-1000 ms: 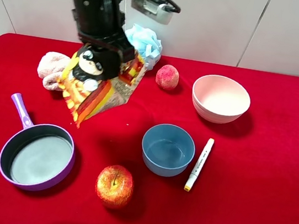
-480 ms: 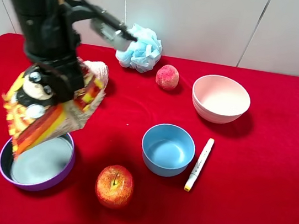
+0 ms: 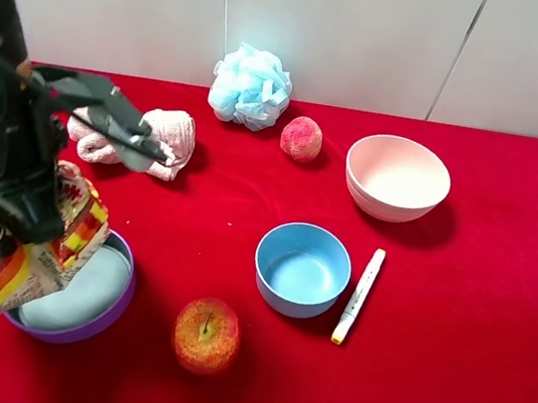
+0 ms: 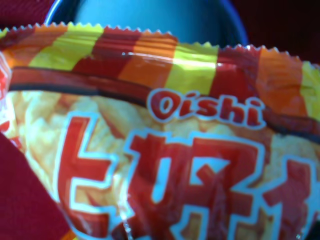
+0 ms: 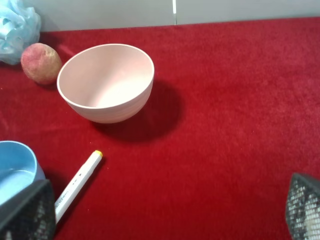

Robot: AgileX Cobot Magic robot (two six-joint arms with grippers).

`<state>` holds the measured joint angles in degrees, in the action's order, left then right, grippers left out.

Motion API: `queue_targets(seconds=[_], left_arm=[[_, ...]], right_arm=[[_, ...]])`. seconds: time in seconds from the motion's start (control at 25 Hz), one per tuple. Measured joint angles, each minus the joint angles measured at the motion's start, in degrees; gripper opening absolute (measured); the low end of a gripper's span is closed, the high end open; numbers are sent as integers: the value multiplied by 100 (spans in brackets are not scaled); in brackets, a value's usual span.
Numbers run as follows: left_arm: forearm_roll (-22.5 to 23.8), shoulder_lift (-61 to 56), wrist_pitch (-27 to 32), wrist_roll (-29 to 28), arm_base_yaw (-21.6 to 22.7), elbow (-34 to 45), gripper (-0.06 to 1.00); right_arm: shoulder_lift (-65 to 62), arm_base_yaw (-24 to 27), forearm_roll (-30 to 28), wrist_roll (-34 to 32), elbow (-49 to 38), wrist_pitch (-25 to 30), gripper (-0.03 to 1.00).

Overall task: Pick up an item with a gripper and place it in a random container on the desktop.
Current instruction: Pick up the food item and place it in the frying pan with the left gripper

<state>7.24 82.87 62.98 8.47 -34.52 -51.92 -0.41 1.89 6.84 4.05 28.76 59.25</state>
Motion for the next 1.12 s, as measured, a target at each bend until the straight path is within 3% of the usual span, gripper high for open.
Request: queue_targets(seconds=[0.56,0.96,1.12], left_arm=[[137,-11,-2499,-27,0,1110,23],[137,1,-2550,-156,0,1187,22],[137,1,-2486,-242,0,1187,43]], right_arm=[[0,0,0,0,0,0,69],[0,0,0,0,0,0,69],[0,0,0,0,0,0,69]])
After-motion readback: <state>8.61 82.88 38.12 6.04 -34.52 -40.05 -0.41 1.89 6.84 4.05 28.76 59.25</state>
